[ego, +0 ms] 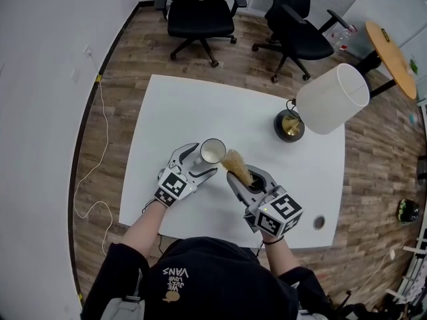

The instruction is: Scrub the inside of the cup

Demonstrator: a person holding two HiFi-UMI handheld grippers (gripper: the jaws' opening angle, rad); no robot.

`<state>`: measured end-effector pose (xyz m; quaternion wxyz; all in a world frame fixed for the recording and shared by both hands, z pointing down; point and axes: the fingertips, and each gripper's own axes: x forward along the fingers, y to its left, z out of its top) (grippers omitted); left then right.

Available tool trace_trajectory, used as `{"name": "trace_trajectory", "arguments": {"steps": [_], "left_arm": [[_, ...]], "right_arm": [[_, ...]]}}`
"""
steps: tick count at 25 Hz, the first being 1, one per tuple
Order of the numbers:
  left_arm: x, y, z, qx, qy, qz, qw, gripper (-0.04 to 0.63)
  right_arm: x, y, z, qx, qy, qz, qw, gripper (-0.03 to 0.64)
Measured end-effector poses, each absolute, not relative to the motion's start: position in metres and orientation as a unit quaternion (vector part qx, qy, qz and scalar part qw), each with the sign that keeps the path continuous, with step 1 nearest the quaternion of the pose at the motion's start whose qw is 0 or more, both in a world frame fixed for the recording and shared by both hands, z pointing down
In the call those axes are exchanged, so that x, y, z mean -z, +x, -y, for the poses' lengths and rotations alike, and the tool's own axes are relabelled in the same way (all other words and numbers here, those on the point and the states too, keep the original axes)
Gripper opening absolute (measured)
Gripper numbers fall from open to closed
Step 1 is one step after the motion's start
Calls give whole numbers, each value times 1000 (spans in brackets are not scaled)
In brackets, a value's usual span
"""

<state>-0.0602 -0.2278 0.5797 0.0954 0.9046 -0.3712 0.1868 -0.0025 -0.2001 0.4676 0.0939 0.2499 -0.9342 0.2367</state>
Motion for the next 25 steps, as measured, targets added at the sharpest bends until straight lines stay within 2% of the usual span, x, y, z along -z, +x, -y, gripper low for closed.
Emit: {"name": "trace_trajectory", "arguments": {"steps": [25], "left_arm": [[-600, -32, 258, -169, 910, 367, 90, 390]], "right_arm": [[-478, 12, 212, -247, 262, 927, 107, 103]]}}
